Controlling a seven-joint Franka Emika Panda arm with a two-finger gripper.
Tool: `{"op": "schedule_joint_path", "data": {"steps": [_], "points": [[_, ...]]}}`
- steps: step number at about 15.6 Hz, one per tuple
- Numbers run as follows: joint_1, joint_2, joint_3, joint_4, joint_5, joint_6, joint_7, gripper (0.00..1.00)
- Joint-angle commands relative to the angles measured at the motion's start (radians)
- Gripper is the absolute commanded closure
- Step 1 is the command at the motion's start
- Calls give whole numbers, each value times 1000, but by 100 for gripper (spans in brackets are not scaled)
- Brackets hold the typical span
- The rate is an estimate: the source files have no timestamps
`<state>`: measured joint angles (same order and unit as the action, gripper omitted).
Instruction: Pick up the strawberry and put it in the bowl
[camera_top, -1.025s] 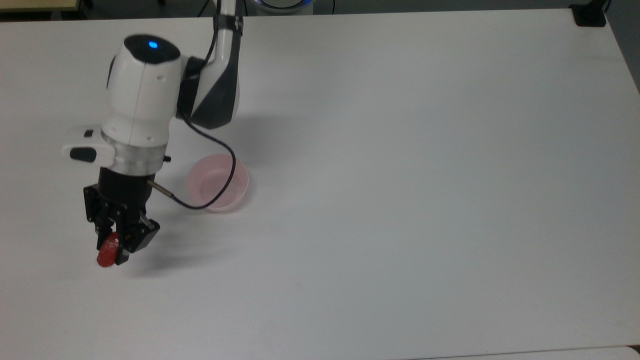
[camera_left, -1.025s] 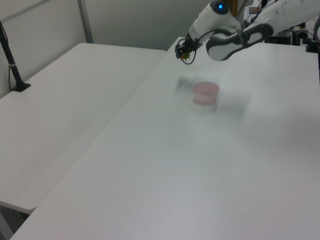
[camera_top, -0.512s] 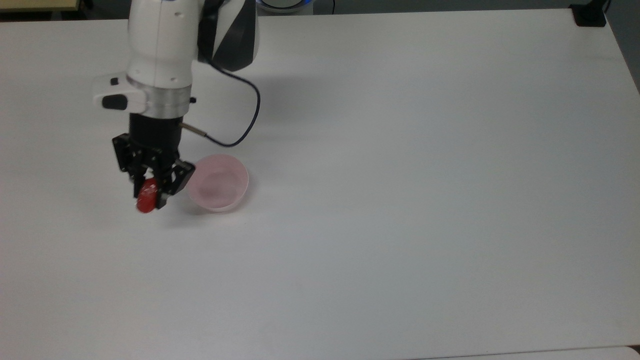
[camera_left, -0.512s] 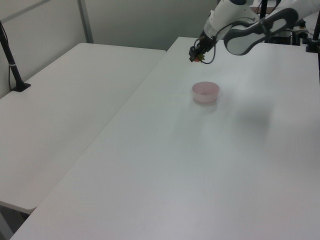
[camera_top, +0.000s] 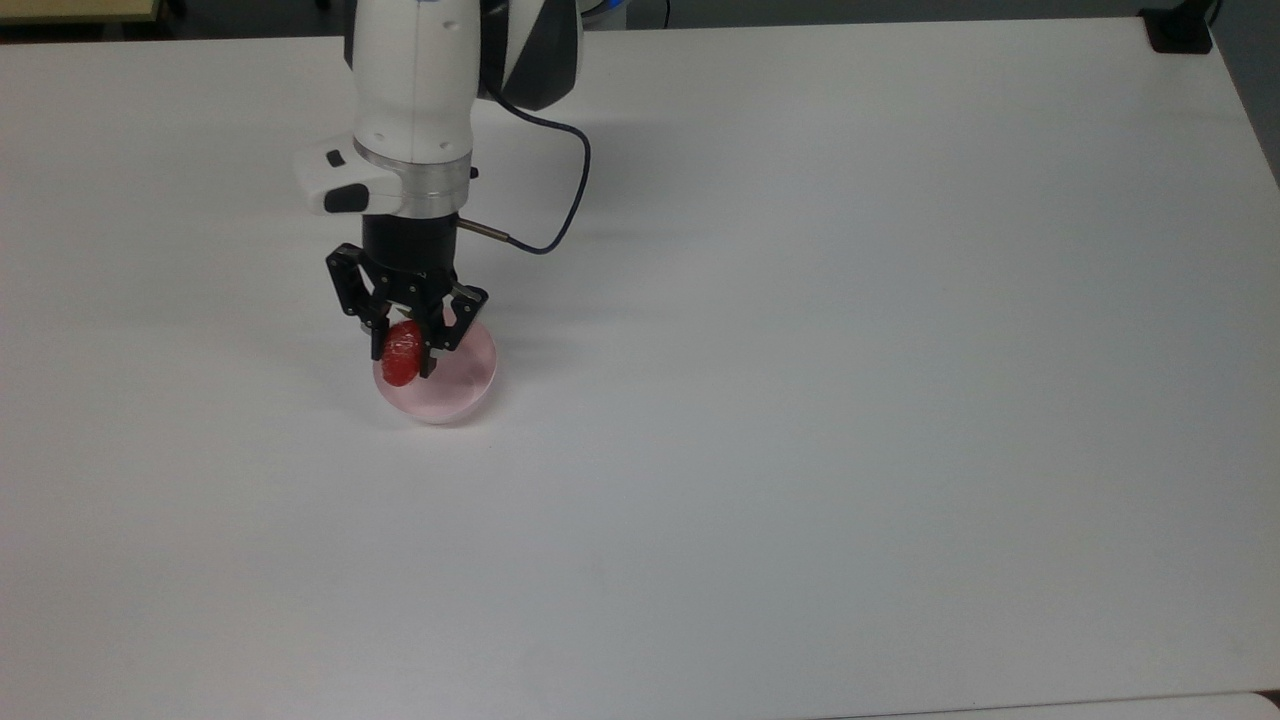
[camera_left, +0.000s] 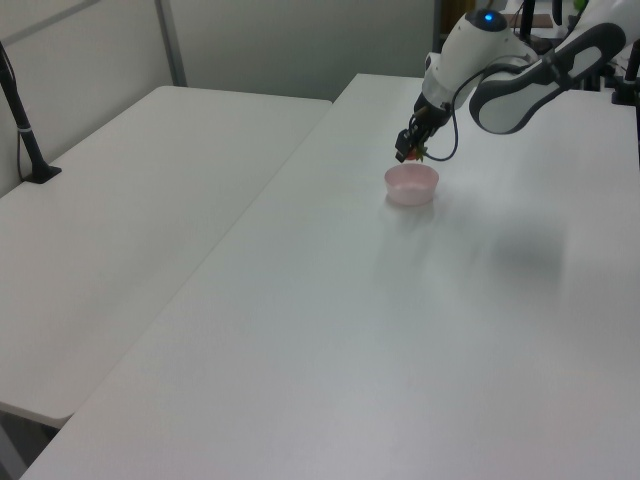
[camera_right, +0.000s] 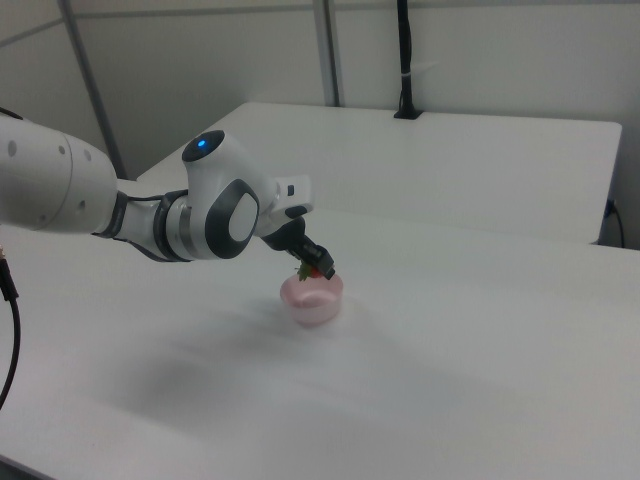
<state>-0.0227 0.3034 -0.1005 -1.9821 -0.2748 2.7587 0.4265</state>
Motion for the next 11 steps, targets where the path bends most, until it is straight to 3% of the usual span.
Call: {"op": "schedule_joint_path", "data": {"steps": [1, 2, 7, 9, 11], "points": [[17, -9, -10, -23, -12, -22, -2, 17], [20, -7, -10, -23, -12, -22, 14, 0], [21, -23, -10, -8, -14, -88, 20, 0], [29, -75, 7, 18, -15, -239, 12, 0], [14, -128, 62, 73, -15, -473, -52, 0]]}}
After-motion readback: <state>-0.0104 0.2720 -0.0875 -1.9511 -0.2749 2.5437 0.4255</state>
